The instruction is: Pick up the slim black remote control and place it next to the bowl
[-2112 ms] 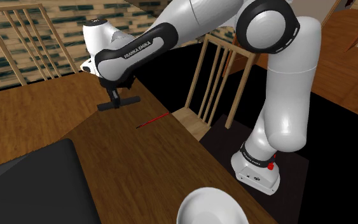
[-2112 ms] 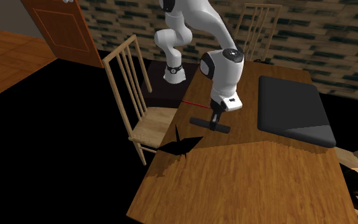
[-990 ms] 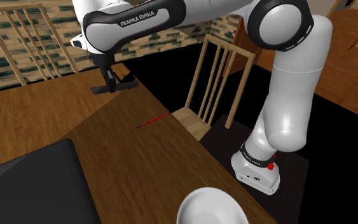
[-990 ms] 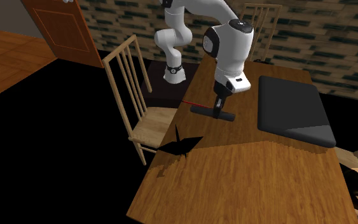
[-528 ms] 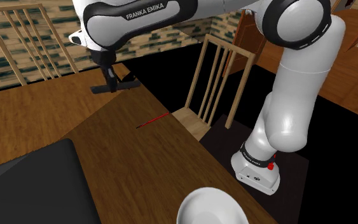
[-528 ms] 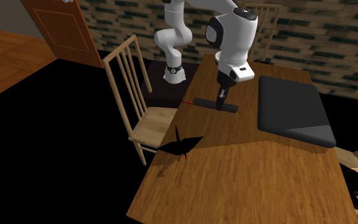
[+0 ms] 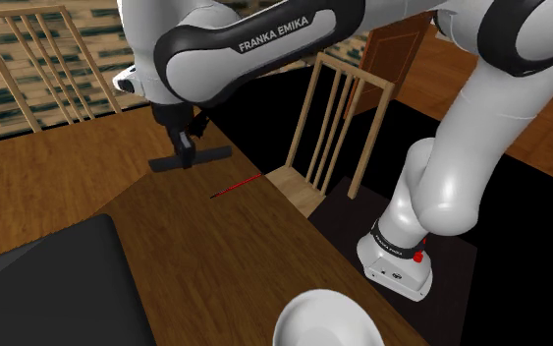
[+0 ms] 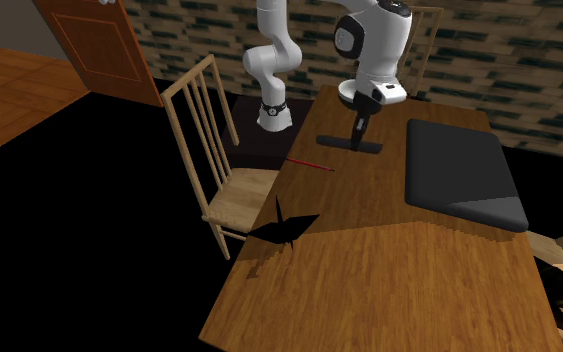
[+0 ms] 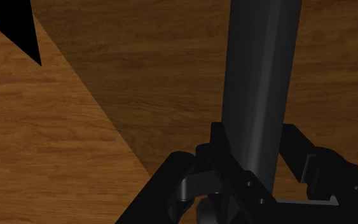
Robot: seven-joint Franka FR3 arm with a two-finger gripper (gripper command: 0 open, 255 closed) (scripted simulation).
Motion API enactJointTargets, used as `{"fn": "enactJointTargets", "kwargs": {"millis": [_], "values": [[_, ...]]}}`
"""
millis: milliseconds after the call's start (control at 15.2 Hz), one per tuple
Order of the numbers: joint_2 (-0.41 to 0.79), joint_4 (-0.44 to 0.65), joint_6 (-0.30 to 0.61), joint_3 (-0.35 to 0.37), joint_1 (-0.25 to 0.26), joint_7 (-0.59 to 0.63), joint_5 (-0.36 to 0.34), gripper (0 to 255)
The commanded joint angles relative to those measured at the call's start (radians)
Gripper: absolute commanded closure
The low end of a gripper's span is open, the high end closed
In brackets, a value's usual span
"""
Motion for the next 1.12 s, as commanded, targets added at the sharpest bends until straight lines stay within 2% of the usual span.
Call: {"fn": "enactJointTargets", "kwargs": {"millis": [0,528,990,1056], "values": [[-0.047,-0.045,-0.002,0.018,0.018,0.033,0.008,255],[-0.205,-0.210,0.003,0.103,0.097,0.174,0.053,255],[-0.309,-0.298,-0.012,0.199,0.178,0.318,0.109,255],[-0.305,-0.308,0.002,0.201,0.178,0.320,0.108,255]]}}
